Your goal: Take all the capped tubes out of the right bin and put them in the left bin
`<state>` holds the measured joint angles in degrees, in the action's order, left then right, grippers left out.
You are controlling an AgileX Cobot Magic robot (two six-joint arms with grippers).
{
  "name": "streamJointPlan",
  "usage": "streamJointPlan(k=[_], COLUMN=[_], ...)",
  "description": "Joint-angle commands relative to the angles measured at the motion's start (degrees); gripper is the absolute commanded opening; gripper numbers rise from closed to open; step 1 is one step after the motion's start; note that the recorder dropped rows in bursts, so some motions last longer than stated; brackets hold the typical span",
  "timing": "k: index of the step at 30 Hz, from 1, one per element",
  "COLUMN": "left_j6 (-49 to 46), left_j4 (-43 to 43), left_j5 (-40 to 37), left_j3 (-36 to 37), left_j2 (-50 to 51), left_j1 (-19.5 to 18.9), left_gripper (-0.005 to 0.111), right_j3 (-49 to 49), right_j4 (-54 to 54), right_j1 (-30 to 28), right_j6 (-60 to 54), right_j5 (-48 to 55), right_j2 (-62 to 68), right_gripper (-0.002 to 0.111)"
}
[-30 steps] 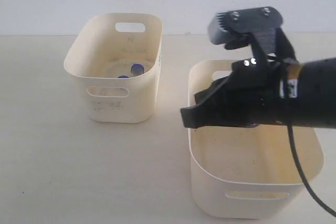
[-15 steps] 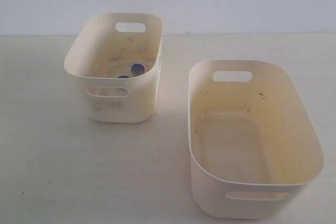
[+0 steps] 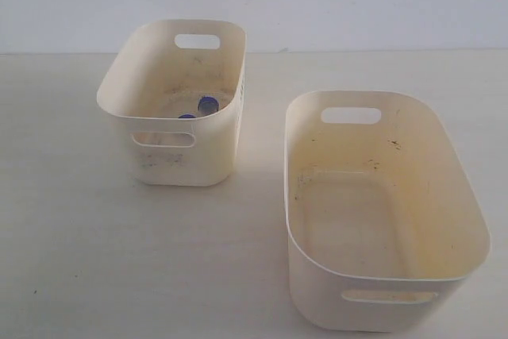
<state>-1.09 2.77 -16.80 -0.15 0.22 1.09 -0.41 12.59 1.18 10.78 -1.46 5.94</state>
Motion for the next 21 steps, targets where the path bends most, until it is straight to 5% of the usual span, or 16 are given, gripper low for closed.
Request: streamJointPlan(k=[1, 10, 21], left_j6=[0.12, 0.12, 0.12], left_j4=[0.51, 0.51, 0.51], left_j5=[-0.12, -0.12, -0.12], left_j3=[0.15, 0.15, 0.15], left_j2=[-0.22, -0.22, -0.22], left_j1=[0.13, 0.13, 0.13], left_gripper=[0.004, 0.004, 0.004], right_j3=[0.41, 0.41, 0.41], right_j4=[-0.45, -0.82, -16.09], right_j1=[-0.08, -0.08, -0.08], right_j6=[-8.18, -8.30, 2.89], right_j5=[5.78, 15.43, 20.01], right_j2=[-3.25, -3.36, -5.66], right_gripper=[0.000, 0.000, 0.000])
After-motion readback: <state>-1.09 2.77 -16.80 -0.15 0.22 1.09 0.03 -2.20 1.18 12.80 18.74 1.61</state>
